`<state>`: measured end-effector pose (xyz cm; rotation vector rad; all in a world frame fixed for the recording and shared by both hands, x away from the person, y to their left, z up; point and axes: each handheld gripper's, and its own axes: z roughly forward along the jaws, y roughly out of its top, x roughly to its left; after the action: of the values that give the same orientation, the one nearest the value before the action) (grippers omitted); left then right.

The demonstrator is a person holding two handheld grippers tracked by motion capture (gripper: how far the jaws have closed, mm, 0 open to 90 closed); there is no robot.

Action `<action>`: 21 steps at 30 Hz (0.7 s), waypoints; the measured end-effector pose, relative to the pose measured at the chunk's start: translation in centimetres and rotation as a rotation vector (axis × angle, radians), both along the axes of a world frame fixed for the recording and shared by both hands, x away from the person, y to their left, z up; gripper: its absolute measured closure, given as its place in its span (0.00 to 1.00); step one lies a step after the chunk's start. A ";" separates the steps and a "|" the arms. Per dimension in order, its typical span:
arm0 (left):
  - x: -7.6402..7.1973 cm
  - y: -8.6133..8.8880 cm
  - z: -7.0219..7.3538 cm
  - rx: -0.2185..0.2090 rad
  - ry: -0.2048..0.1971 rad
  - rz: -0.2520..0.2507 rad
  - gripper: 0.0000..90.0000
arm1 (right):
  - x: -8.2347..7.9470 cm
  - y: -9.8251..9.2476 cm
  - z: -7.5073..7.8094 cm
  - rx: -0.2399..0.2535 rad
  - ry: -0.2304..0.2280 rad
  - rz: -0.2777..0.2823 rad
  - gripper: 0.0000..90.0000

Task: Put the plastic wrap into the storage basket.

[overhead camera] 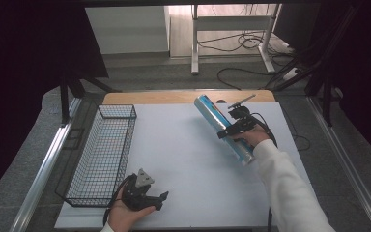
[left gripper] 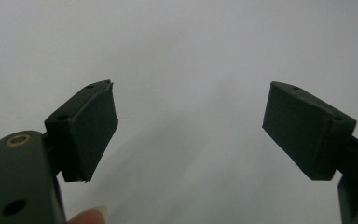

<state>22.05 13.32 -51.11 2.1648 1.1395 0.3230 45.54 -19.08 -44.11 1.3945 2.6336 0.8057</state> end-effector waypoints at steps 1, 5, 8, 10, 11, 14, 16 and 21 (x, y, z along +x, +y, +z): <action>0.0 0.0 0.0 0.000 0.000 0.000 0.19 | -0.2 0.0 0.2 0.006 -0.002 0.006 0.35; 0.0 0.1 0.0 0.003 0.000 -0.001 0.19 | -1.2 0.4 0.8 0.025 -0.012 0.042 0.35; 0.0 0.1 0.0 0.003 0.000 0.002 0.19 | -1.7 0.6 1.0 0.027 -0.017 0.061 0.35; 0.0 0.2 0.1 0.003 -0.001 0.003 0.19 | -2.3 1.0 1.3 0.009 -0.025 0.087 0.35; 0.0 0.2 0.1 0.004 -0.003 0.002 0.19 | -2.5 1.1 1.4 0.005 -0.026 0.101 0.35; -0.1 0.2 0.2 0.003 -0.008 -0.001 0.19 | -3.3 1.3 1.6 -0.011 -0.035 0.140 0.35; -0.1 0.1 0.3 0.003 -0.011 -0.005 0.19 | -3.5 1.4 1.7 -0.013 -0.036 0.149 0.35; -0.2 0.2 0.7 -0.004 -0.031 -0.016 0.19 | -5.1 1.8 1.8 -0.032 -0.064 0.218 0.35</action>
<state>21.81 13.54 -50.39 2.1571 1.1039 0.3455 40.39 -17.32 -42.26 1.0680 2.7679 0.8092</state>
